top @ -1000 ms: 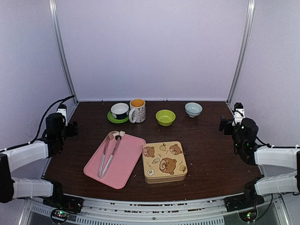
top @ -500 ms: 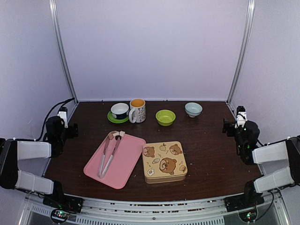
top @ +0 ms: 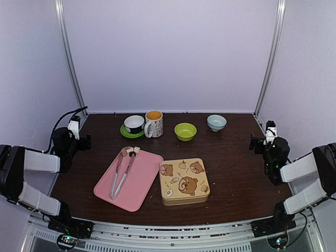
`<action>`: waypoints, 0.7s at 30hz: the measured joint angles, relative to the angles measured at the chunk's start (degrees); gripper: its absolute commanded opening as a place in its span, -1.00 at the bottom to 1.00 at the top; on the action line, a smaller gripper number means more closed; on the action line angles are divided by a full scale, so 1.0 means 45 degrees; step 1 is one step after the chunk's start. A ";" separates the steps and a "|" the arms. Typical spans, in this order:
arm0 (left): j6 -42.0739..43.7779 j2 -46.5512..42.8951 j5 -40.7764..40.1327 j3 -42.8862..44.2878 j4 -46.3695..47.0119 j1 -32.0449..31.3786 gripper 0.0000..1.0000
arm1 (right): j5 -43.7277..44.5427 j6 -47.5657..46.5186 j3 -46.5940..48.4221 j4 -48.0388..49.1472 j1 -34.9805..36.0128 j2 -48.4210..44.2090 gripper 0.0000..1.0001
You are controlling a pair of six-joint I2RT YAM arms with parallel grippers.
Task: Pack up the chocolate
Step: Reset both arms
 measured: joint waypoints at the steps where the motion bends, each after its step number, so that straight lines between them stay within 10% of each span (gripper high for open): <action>1: 0.0044 0.0117 0.0141 -0.0073 0.0321 0.0005 0.96 | -0.0019 0.0005 0.0000 0.0029 0.0000 0.0000 1.00; 21: -0.0209 0.0971 0.0714 -0.0971 0.2905 0.0583 0.96 | -0.0049 0.0029 0.0000 0.0243 0.0000 0.0000 1.00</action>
